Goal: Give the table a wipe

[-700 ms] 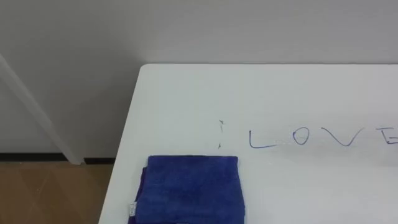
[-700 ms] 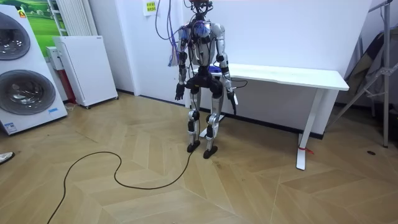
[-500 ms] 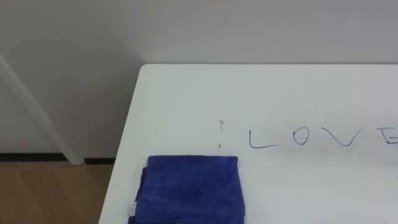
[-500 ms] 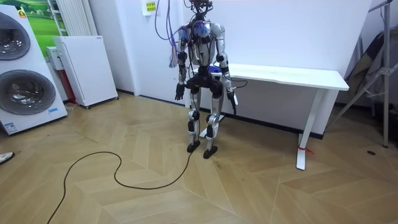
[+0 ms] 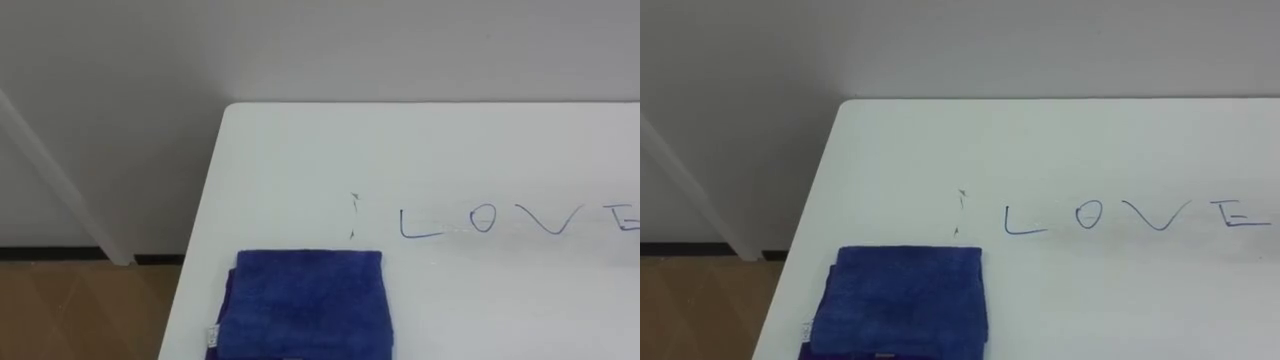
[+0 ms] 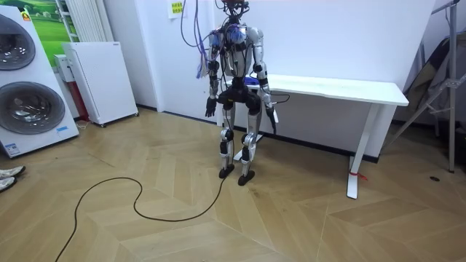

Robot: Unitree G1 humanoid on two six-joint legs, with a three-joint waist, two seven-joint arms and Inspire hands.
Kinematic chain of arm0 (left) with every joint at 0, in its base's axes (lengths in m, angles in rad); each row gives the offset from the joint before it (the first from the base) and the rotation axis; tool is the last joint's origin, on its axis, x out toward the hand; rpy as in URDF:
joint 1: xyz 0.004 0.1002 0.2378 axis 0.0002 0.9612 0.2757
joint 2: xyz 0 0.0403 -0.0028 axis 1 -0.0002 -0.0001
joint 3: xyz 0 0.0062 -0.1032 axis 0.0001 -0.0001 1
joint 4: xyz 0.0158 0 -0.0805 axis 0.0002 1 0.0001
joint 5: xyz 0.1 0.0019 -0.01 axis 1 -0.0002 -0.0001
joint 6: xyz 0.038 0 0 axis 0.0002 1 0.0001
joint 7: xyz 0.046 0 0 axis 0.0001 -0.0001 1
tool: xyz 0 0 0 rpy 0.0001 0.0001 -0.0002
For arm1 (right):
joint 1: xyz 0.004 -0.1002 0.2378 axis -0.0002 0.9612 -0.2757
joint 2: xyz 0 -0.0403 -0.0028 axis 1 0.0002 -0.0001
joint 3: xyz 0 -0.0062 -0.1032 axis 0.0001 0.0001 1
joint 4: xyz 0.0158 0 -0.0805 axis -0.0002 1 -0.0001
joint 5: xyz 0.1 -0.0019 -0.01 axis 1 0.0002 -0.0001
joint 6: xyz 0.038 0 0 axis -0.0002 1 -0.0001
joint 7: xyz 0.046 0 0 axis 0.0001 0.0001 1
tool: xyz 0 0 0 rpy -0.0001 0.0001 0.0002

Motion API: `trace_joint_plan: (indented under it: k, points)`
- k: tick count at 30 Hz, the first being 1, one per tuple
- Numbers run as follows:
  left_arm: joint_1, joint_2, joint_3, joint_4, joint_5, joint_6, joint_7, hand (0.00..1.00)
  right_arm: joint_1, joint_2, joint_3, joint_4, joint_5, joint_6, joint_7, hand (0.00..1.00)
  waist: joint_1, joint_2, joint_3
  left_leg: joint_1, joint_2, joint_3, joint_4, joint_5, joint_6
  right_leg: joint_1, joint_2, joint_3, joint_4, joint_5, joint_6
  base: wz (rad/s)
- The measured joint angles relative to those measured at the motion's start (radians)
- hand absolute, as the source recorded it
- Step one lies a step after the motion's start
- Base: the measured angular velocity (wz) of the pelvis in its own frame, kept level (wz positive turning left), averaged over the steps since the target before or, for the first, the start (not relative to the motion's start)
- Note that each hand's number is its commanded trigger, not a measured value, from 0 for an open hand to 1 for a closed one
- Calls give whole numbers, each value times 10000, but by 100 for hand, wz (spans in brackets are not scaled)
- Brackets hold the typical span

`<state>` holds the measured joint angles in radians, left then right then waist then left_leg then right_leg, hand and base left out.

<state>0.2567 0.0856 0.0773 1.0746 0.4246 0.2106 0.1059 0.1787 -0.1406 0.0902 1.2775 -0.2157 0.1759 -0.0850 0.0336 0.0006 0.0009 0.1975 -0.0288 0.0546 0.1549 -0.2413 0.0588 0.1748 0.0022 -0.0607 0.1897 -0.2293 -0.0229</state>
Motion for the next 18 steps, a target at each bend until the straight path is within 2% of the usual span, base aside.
trace_joint_plan:
  k: [4, 7, 10, 11, 13, 16, 18]
  points:
    - [102, -5, 360, -103, -92, 71, -4, 0, 111, 2, -722, 248, 1507, 22, -317, 0, -74, -61, 2, 33, -2, -1, -17, 0, 0, 44, -8, 4, -25, -1, 1, 0]
    - [193, -6, 878, -98, -57, 78, 3, 0, 196, 1, -1944, 433, 3294, 14, -641, 0, -312, -81, 13, 58, -4, 0, -29, 0, 0, 73, 1, 10, -42, -2, 2, 1]
    - [257, -3, 1741, -92, -41, 80, 9, 0, 400, -43, -3364, 636, 5053, -5, -1051, 0, -636, -90, 17, 73, 1, 3, -28, 0, 0, 84, 20, 43, -38, -3, 0, 1]
    - [325, 10, 2023, -127, -46, 88, 26, 0, 488, -77, -4099, 677, 5806, -11, -1261, 0, -821, -102, 17, 67, -4, -22, -22, 0, 0, 100, 18, 21, -50, -4, 1, 0]
    - [489, 26, 2181, -296, -88, 89, 212, 0, 592, -148, -5184, 619, 7697, -17, -1807, 0, -1125, -139, 6, 73, -3, 11, 5, 0, 0, 105, 13, 64, -57, -7, 1, -2]
    - [478, 44, 2239, -380, -317, 47, 226, 0, 661, -186, -6040, 461, 8879, -19, -2351, 0, -1215, -192, -1, 69, 22, 198, -2, 0, 0, -28, 11, 243, -16, -20, -18, -21]
    - [410, 104, 2380, -390, -628, -47, 229, 0, 594, -372, -6751, 116, 9722, -27, -2936, 0, -1335, -216, -1, 76, 16, 255, -24, -2, 3, -67, 13, 289, 7, -20, -13, -16]
